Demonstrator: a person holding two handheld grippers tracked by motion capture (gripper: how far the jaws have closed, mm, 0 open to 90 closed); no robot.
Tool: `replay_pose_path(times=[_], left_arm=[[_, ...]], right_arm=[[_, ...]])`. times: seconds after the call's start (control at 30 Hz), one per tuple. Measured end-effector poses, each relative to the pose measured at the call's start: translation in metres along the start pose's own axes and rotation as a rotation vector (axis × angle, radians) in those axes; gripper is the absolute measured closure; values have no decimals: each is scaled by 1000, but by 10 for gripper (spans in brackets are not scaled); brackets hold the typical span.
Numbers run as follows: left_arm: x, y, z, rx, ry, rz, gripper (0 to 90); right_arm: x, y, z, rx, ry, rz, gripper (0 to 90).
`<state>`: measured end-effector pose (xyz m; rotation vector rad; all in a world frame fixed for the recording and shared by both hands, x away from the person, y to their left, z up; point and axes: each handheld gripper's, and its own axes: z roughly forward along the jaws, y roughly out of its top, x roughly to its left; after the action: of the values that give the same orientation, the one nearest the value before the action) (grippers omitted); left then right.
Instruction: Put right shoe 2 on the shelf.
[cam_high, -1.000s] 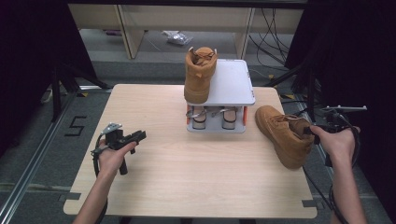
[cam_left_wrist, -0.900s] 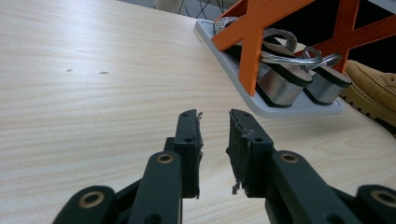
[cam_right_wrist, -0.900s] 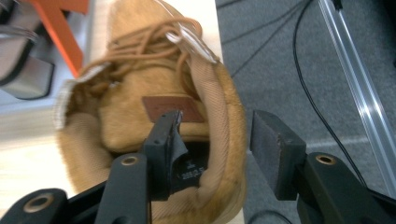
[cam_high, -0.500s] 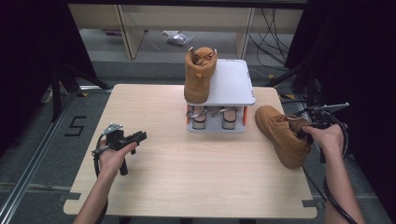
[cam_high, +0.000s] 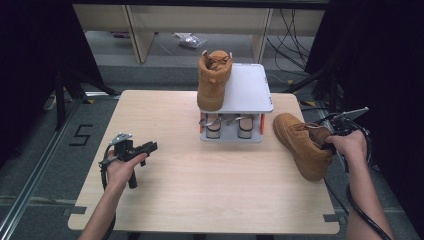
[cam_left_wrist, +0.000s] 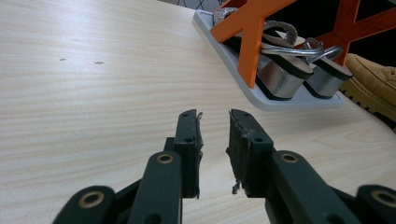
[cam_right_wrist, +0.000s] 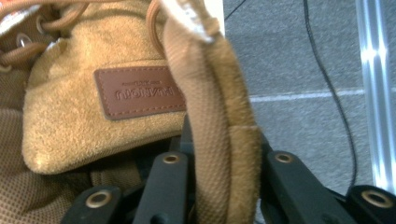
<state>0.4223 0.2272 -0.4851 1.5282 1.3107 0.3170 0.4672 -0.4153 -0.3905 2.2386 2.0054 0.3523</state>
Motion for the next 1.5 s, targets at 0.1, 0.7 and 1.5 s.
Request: replay_pose_path(times=[0.1,0.7,1.5], left_arm=[[0,0,0,2,0,1,727],[4,0,-1,1,-5,-17,722],[4,-3,1,10,3,-16,708]], right_arm=[[-3,-1,1,-4,41,71,800],[-15,-1,-11,-20,187,271,822],[-29,7,-36,-190,267,371,824]])
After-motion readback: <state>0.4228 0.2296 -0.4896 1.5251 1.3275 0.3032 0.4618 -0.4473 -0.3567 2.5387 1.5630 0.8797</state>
